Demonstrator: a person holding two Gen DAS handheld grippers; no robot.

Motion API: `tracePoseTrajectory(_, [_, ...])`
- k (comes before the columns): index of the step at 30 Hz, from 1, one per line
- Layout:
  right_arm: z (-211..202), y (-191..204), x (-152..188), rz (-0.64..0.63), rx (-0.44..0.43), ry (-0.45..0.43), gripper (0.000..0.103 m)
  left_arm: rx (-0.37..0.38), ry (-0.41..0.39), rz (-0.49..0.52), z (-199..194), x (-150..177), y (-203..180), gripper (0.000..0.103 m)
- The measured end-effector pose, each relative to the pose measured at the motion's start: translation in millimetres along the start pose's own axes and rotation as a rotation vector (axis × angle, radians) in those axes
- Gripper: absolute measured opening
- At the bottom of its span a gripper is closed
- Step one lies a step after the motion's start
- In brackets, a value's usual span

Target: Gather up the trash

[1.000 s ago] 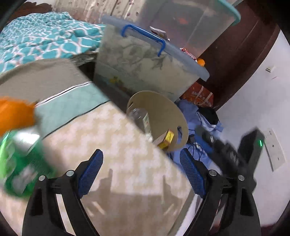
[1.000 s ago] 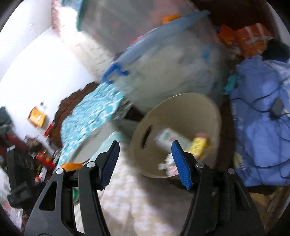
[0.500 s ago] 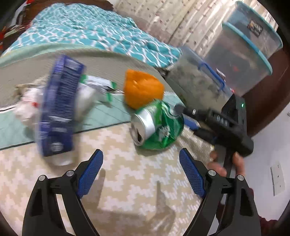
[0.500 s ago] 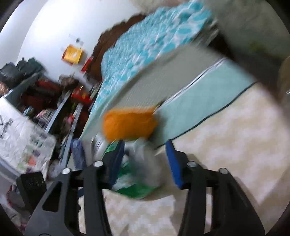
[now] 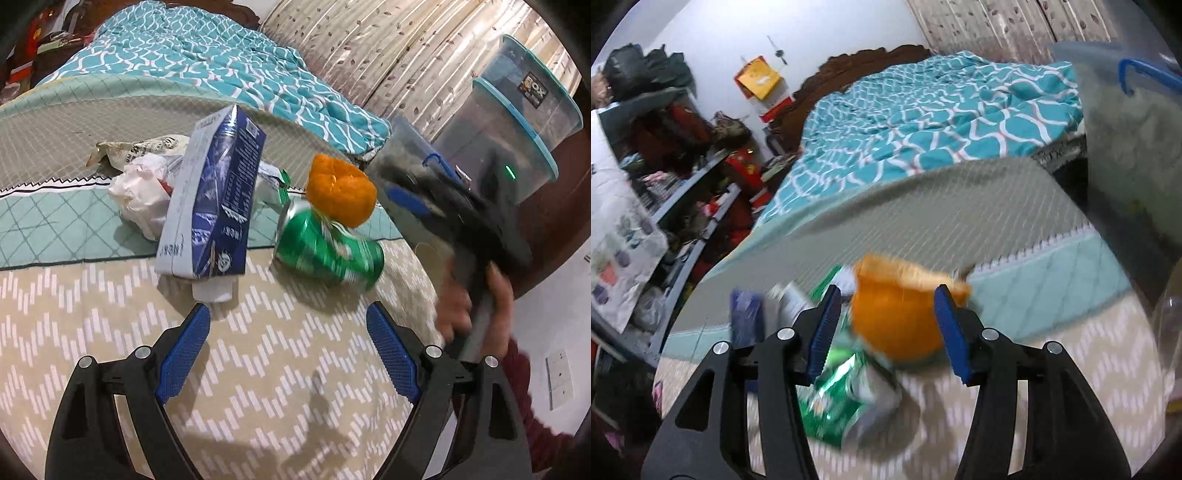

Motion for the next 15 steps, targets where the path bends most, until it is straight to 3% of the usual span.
tracePoseTrajectory(1, [8,2,-4,-0.016,0.013,0.011,0.066,0.0,0.003,0.01,-1,2,-2,0.082])
tracePoseTrajectory(5, [30,9,-23,-0.104,0.008,0.088,0.067,-0.011,0.015,0.026,0,7,-4,0.083])
tracePoseTrajectory(7, [46,19,-25,-0.18,-0.036,0.225,0.064,-0.01,0.022,0.022,2,7,-3,0.083])
tracePoseTrajectory(9, [56,18,-16,-0.237,-0.009,0.316,0.034,-0.009,0.026,0.016,2,8,-2,0.083])
tracePoseTrajectory(11, [49,13,-11,-0.143,-0.097,0.368,0.015,-0.006,0.032,0.009,4,7,-2,0.083])
tracePoseTrajectory(12, [43,9,-12,-0.095,-0.127,0.369,0.011,-0.003,0.033,0.008,5,7,-3,0.083])
tracePoseTrajectory(15, [1,7,-8,0.033,-0.262,0.29,0.011,0.008,0.033,0.015,9,3,-8,0.083])
Point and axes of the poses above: each gripper's, at about its wrist camera, not at the fingertips, and z roughly the way its jaws point, y to its left, x to its underside, the point moved 3 cm from there along z, roughly the way its jaws point, and after that the axes turned 8 degrees about -y, right-handed, at the moved point
